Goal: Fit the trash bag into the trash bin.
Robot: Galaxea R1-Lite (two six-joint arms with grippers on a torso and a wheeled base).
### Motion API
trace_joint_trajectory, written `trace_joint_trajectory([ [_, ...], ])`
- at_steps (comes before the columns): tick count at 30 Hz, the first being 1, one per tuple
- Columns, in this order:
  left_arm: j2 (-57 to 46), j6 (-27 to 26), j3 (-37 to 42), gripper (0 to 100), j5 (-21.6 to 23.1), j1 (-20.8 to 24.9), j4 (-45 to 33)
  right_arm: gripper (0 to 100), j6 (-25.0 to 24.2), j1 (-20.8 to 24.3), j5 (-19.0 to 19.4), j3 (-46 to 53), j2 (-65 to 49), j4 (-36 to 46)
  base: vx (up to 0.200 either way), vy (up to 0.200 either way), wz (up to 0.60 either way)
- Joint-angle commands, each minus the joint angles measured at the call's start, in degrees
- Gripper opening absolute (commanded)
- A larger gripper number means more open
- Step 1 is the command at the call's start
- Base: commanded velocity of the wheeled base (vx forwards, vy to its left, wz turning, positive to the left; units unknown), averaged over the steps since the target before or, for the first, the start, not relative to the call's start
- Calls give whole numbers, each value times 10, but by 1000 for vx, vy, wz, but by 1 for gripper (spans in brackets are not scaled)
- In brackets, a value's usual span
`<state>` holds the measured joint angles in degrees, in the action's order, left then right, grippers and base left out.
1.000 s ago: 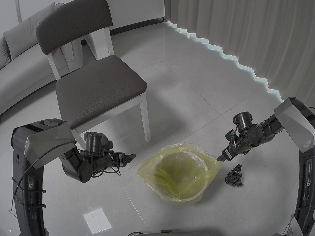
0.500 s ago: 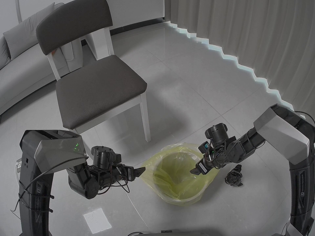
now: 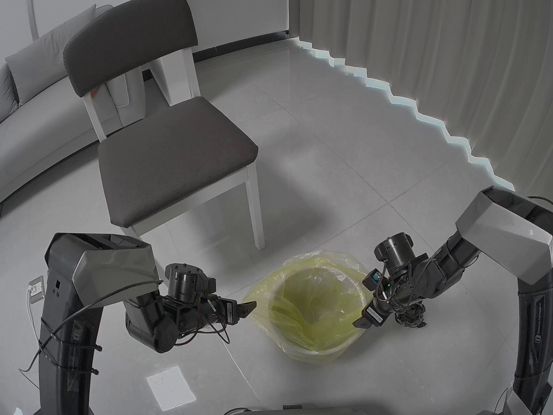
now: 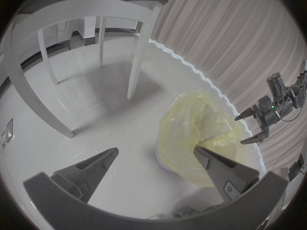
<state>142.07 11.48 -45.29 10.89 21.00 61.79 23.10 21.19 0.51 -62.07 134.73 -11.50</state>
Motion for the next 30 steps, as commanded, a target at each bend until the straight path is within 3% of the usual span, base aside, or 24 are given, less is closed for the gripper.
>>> trace_joint_trajectory([
  [1,30,-2,-16,100,-1,0,-5,100,20,3,0,61,-52,0,0,0,0],
  [7,26,-3,-31,100,-3,-4,-47,100,47,3,-1,109,-55,0,0,0,0],
  [13,23,-4,-74,100,-6,0,-106,100,40,-5,1,114,-54,-18,0,0,0],
  [15,26,-15,-120,100,-26,1,-167,100,39,-21,6,116,-62,-21,0,0,0],
  [17,25,-20,-127,100,-32,1,-179,100,38,-33,8,118,-77,-20,0,0,0],
  [25,-75,-13,-28,100,5,-11,-144,100,41,-166,25,78,-81,-20,0,0,0],
  [30,-112,-3,8,100,25,-17,-92,100,40,-207,25,30,-33,-20,0,0,0],
])
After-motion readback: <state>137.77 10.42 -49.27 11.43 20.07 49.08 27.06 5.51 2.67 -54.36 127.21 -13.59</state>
